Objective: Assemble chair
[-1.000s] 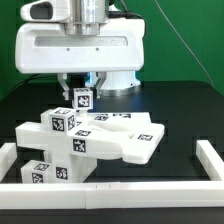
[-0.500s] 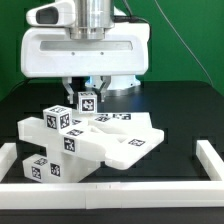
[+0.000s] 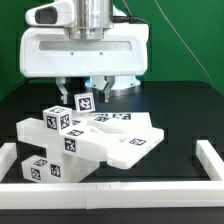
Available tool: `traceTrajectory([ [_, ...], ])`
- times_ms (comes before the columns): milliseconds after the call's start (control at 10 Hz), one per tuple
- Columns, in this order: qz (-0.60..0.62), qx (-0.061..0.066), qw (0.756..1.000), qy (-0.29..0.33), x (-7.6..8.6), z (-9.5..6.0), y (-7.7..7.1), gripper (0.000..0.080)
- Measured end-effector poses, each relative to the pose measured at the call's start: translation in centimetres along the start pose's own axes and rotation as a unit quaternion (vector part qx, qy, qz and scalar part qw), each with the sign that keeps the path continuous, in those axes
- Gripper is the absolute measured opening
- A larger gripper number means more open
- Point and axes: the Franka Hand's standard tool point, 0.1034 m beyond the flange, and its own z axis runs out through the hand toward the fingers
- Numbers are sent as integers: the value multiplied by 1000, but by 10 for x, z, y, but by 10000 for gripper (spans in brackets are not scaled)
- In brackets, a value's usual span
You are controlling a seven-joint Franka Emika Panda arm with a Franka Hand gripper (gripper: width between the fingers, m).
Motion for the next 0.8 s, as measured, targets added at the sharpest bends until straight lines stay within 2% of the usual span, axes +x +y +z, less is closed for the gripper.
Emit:
traceTrajectory([
  [100, 0, 0, 1000, 0, 0, 0, 0, 604],
  [400, 0, 0, 1000, 0, 0, 0, 0, 648],
  [500, 6, 7, 1000, -5, -2, 0, 0, 648],
  [700, 52, 49, 997, -16, -9, -2, 4, 649],
  [800, 63, 56, 996, -17, -9, -2, 4, 649],
])
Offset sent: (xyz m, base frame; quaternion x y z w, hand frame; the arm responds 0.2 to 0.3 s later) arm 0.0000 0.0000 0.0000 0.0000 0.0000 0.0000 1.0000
